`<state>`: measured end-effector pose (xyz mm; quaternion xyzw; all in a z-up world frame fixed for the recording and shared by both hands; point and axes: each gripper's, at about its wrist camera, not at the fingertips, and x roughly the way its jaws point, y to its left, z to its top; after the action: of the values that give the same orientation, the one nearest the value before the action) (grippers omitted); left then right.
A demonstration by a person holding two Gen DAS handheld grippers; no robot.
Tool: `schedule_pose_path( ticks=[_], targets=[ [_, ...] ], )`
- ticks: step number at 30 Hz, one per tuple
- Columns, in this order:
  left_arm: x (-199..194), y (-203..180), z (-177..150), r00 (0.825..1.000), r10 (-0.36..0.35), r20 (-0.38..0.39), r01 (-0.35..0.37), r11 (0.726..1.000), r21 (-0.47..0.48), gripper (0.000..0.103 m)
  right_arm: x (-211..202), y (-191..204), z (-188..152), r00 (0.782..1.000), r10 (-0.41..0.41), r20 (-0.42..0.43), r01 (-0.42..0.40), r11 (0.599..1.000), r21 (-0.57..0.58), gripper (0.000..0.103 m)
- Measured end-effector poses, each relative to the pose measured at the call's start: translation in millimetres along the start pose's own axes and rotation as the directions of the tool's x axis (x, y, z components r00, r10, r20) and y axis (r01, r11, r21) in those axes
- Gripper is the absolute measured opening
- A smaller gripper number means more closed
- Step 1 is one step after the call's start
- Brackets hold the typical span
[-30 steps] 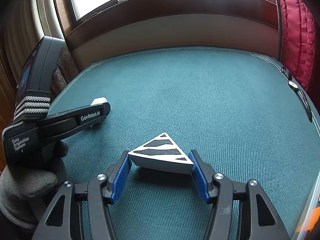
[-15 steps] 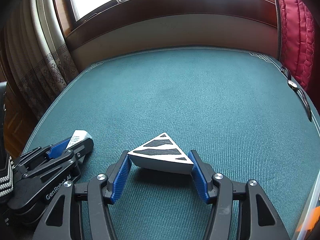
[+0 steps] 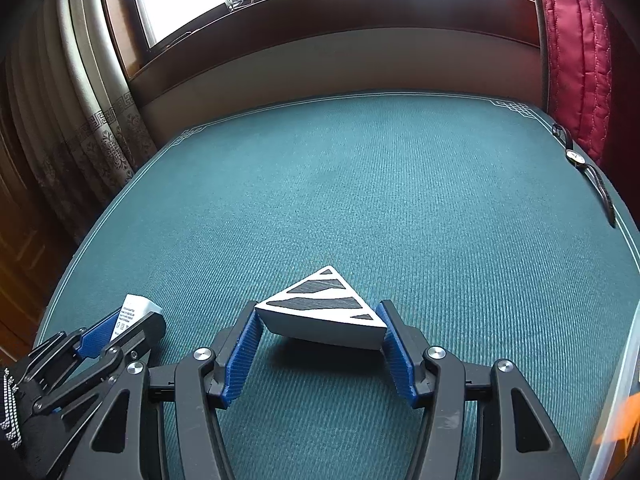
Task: Organize rigid objects
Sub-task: 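Carry the striped triangle and white charger to the clear bowl with both grippers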
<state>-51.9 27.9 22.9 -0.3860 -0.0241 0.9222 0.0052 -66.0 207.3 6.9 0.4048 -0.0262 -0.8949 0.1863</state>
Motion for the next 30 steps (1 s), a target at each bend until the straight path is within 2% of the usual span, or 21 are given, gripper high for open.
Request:
schedule_pose_path(
  ticks=[5, 14, 23, 30],
  targets=[
    [-9, 4, -1, 1.000, -0.016, 0.018, 0.016, 1.000, -0.013, 0.031, -11, -4, -10, 1.000, -0.014, -0.008, 0.014, 1.000, -0.013, 0.061],
    [-17, -5, -9, 0.999, -0.030, 0.020, 0.030, 1.000, -0.002, 0.031, -43, -25, -38, 1.000, -0.017, -0.004, 0.017, 0.999, 0.041, 0.061],
    [-35, -17, -14, 0.998, -0.058, 0.037, 0.058, 0.998, 0.006, 0.031, -77, -26, -55, 0.999, 0.023, 0.040, -0.025, 0.998, 0.060, 0.061],
    [-54, -29, -16, 0.994, -0.096, 0.060, 0.095, 0.995, 0.034, 0.031, -103, -33, -59, 0.997, 0.017, 0.080, -0.023, 0.997, 0.075, 0.061]
  ],
)
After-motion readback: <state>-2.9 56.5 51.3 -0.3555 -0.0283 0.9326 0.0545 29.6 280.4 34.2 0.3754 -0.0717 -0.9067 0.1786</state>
